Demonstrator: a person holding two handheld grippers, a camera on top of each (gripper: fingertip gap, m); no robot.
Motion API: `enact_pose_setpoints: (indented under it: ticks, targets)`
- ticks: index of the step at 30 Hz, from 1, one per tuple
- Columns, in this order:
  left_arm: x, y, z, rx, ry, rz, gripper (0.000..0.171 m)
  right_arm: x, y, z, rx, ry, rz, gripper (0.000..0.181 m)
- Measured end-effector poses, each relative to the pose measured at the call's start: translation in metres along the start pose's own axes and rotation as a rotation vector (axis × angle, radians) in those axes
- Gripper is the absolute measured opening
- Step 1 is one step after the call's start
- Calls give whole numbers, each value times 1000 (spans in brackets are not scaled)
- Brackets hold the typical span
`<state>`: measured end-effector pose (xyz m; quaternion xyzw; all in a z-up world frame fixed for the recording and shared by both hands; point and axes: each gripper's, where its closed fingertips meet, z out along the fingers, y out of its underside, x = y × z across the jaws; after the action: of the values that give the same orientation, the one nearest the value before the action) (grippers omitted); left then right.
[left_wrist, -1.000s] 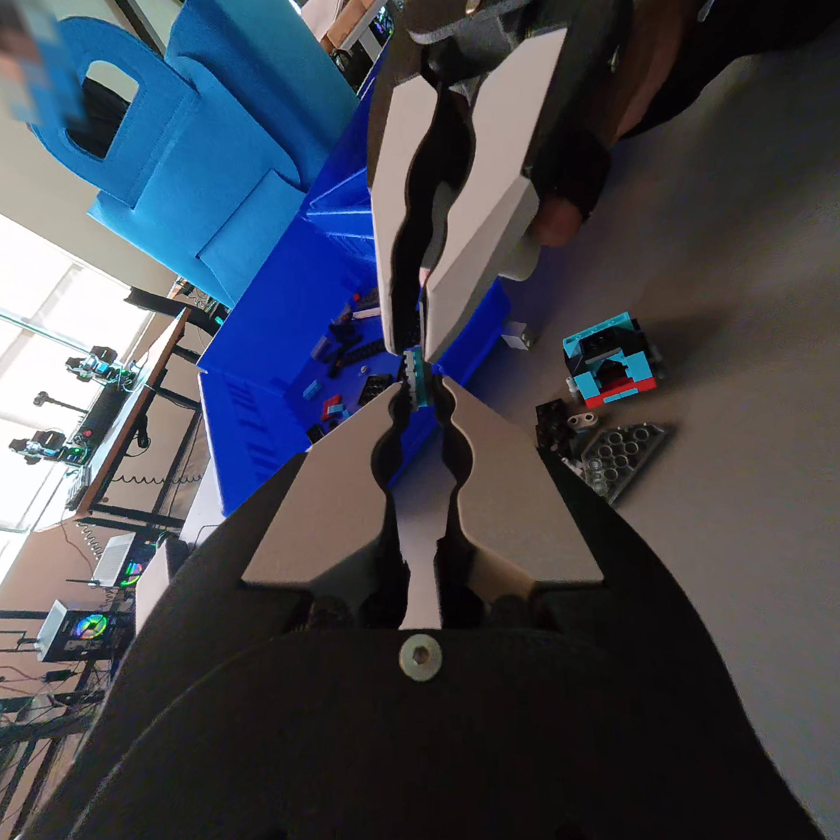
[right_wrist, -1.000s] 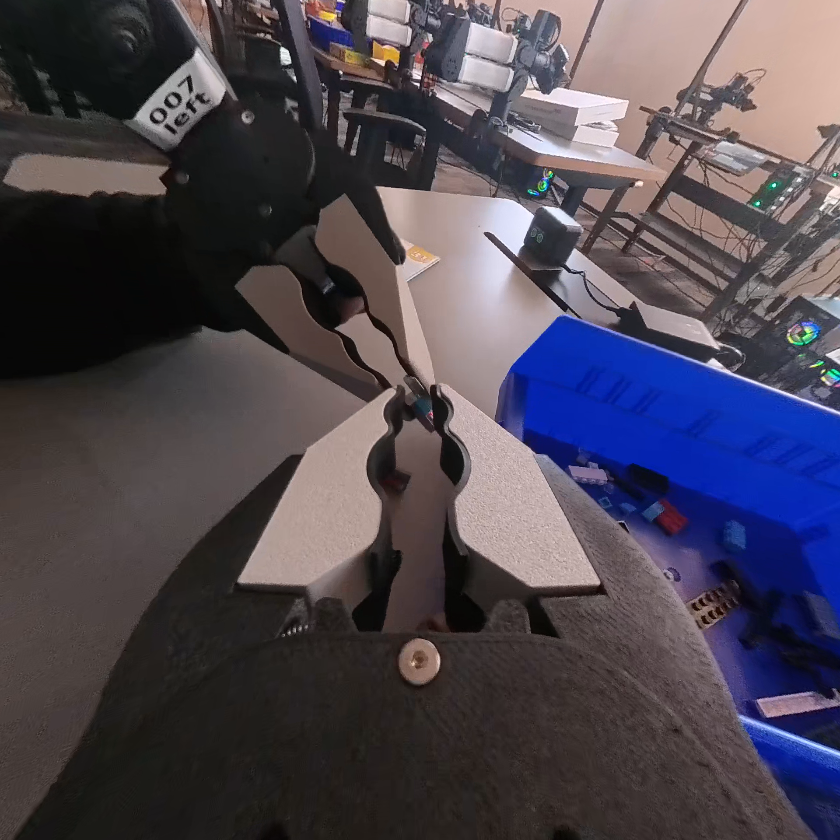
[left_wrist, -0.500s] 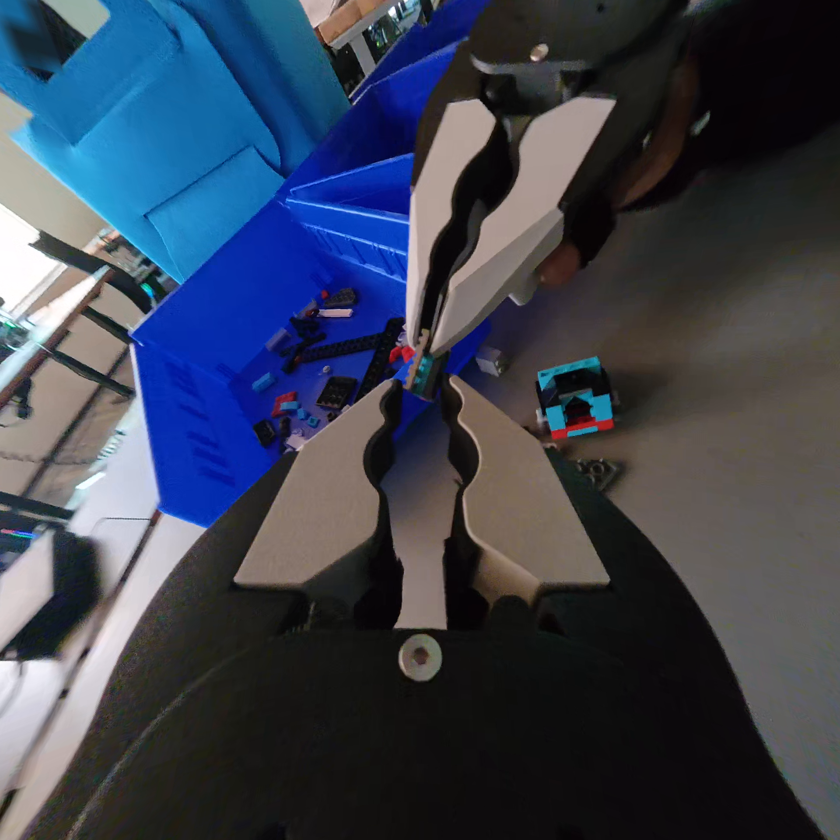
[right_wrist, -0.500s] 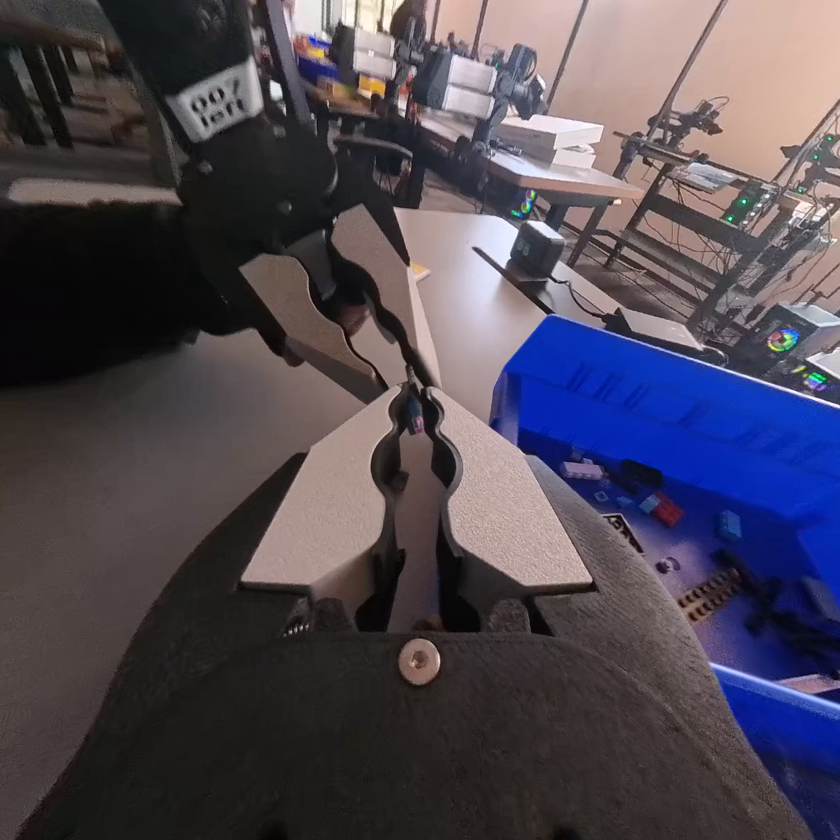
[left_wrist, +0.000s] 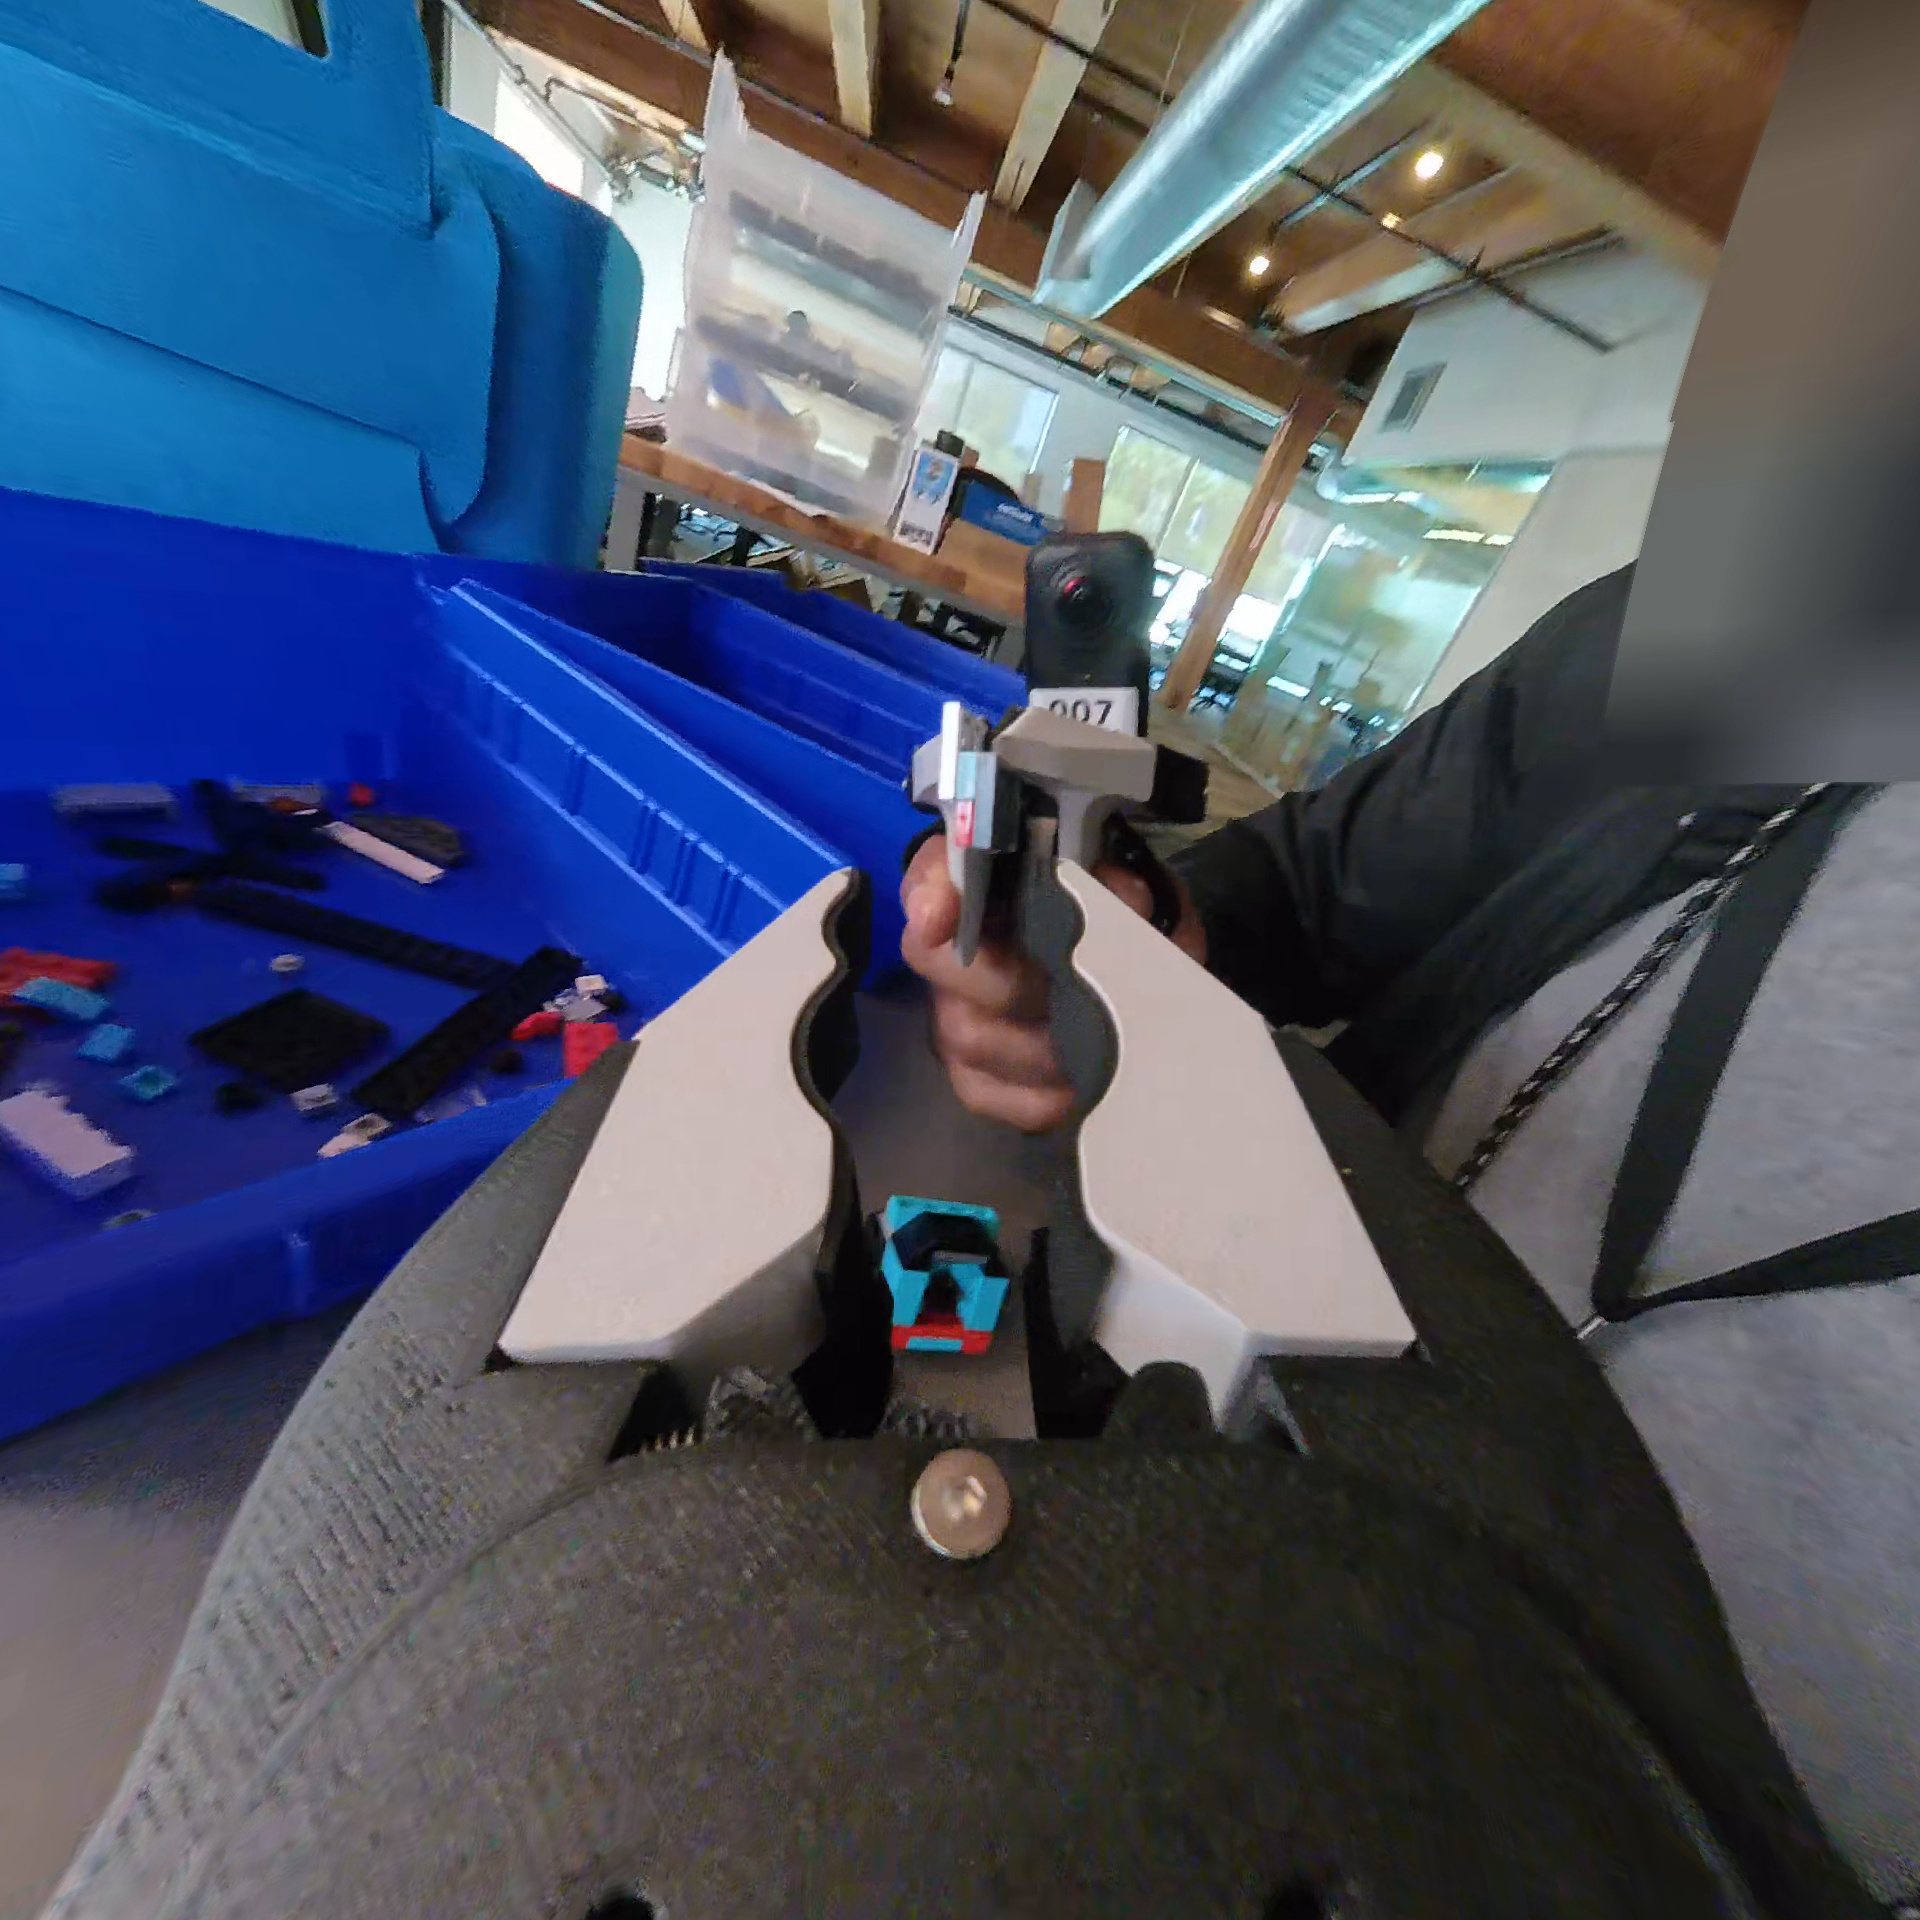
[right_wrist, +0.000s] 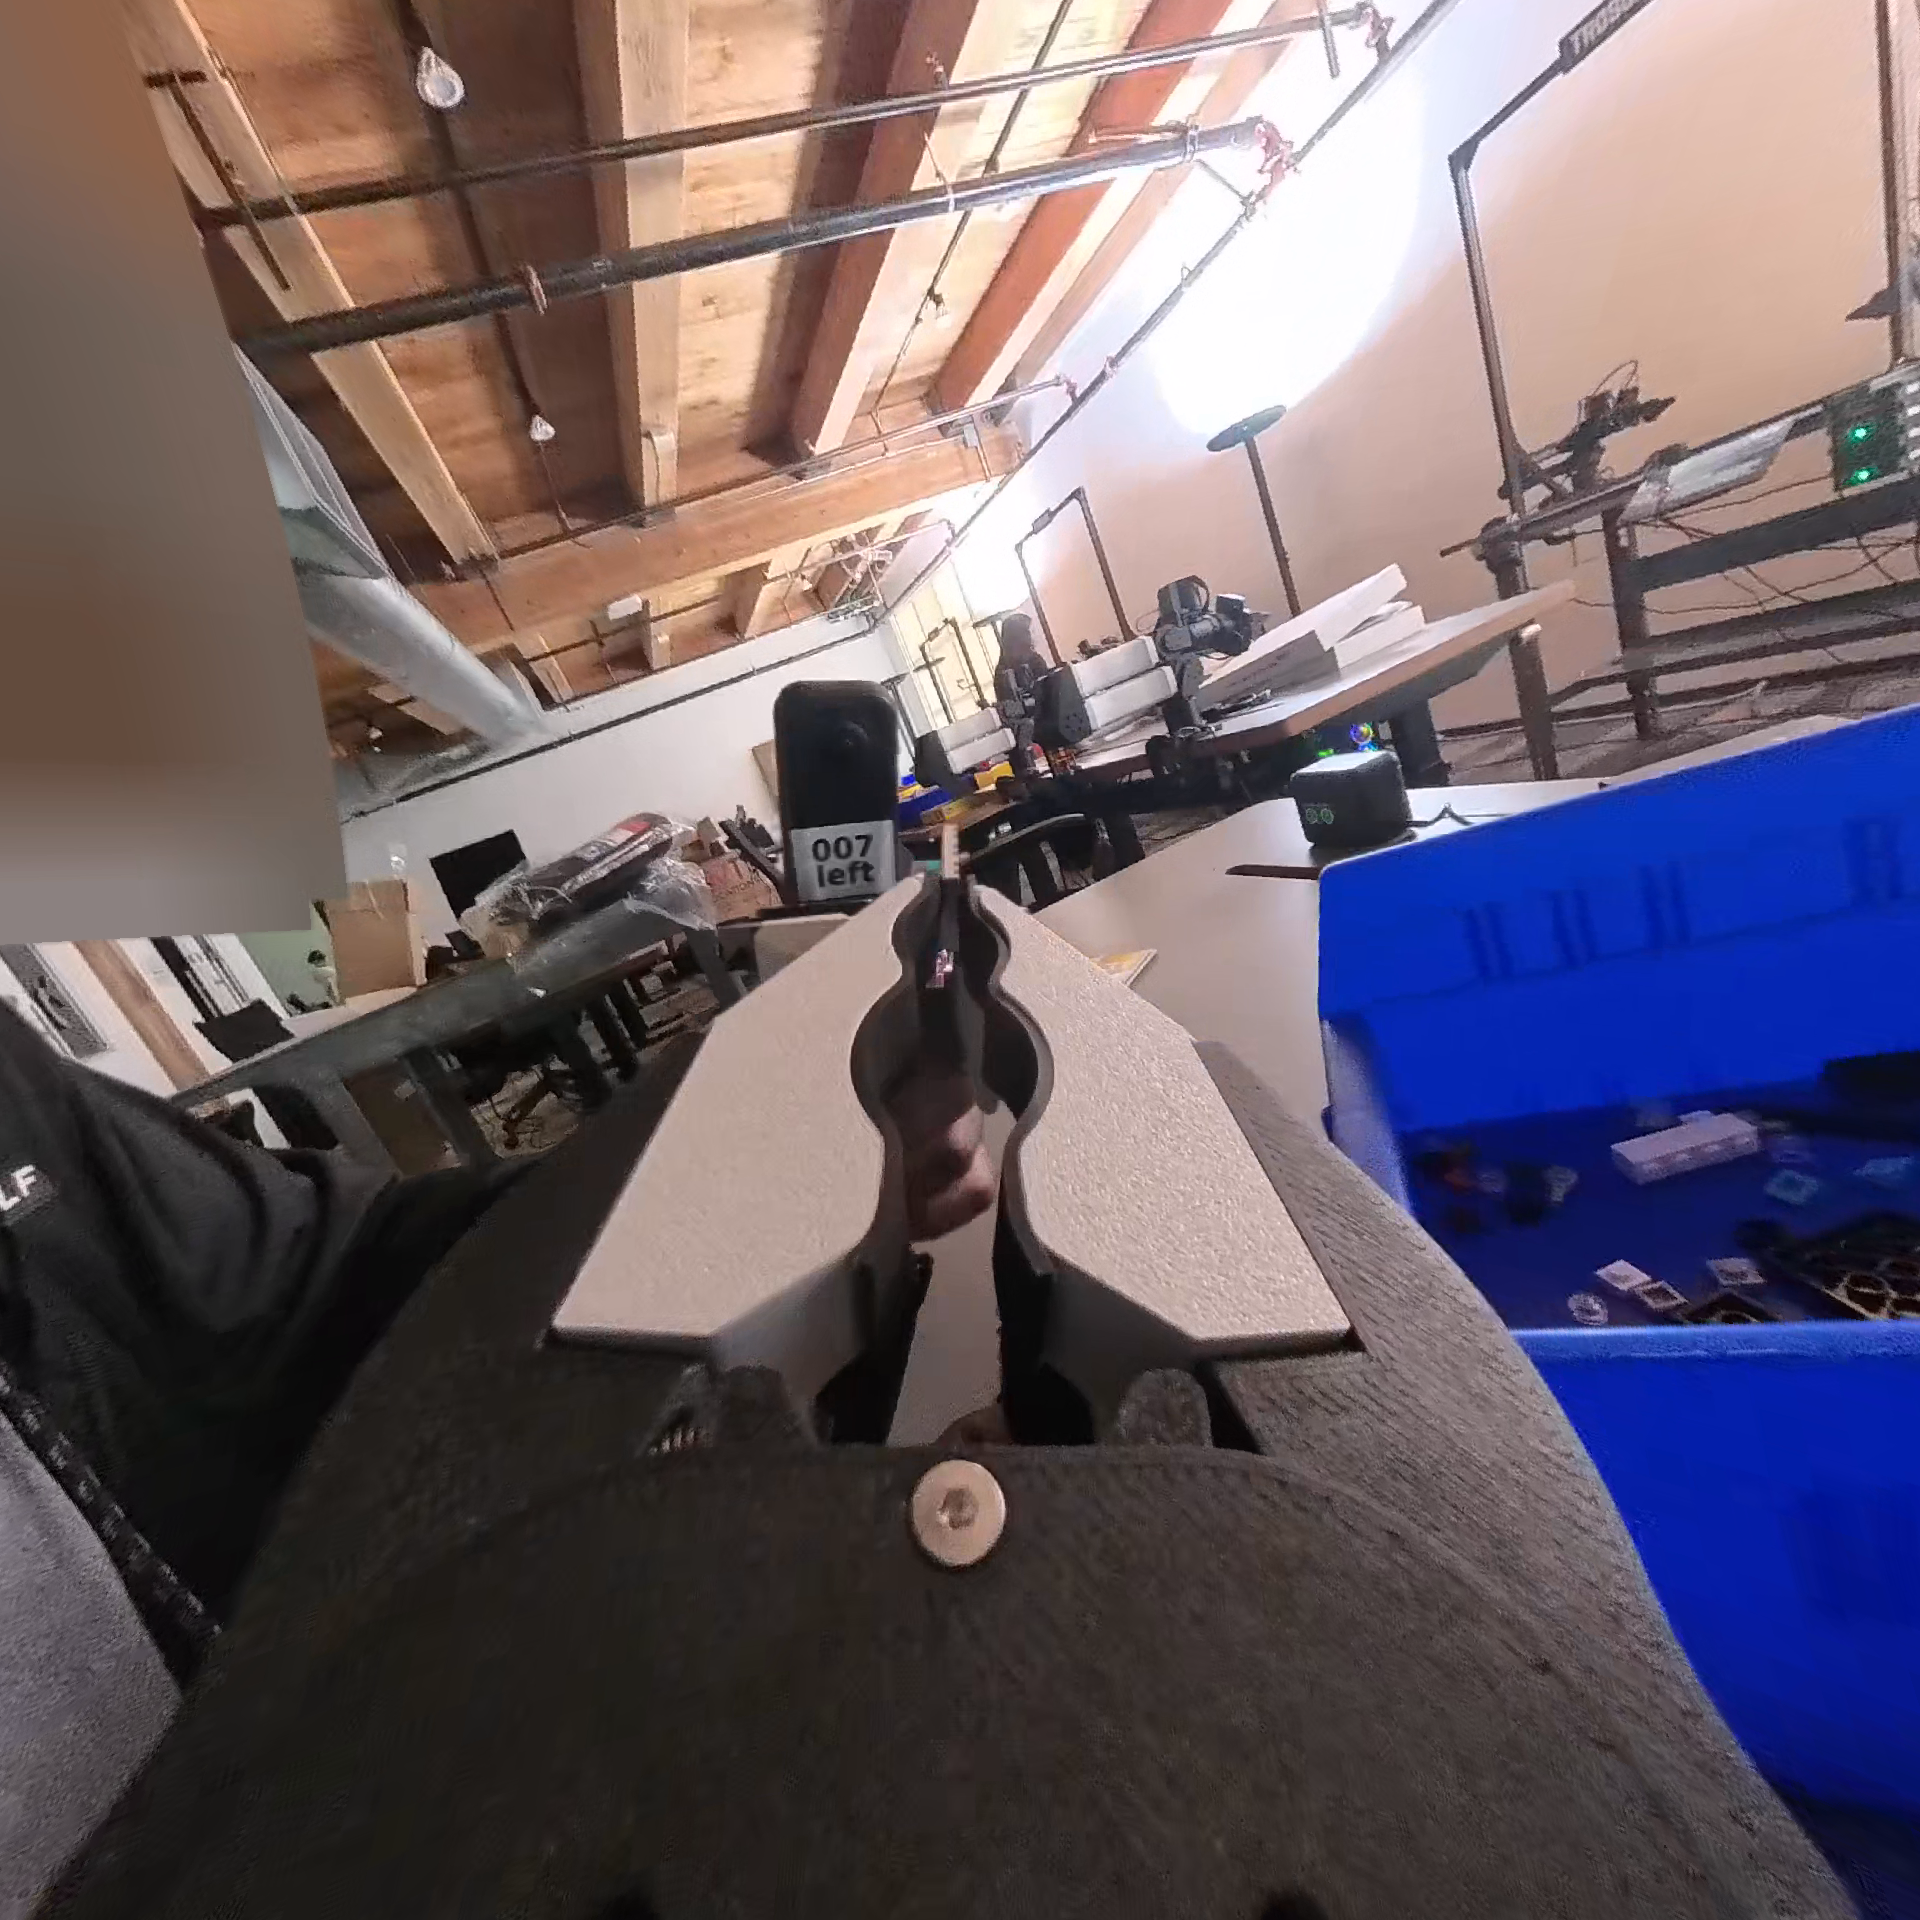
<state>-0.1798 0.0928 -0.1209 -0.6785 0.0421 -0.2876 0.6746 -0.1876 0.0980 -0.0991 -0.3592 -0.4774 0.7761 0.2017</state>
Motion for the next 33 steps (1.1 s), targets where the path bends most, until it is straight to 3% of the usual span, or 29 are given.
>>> enact_pose_setpoints:
  ticks: [9,21,33]
  targets:
    - [6,-8,1,78,47,-40,10,-1,6,0,-10,-24,-44,4]
    - [12,-9,-9,28,45,117,7,-9,6,2,-122,-144,7,20]
    - [18,9,-5,-111,40,246,7,-17,16,2,-251,-173,-91,20]
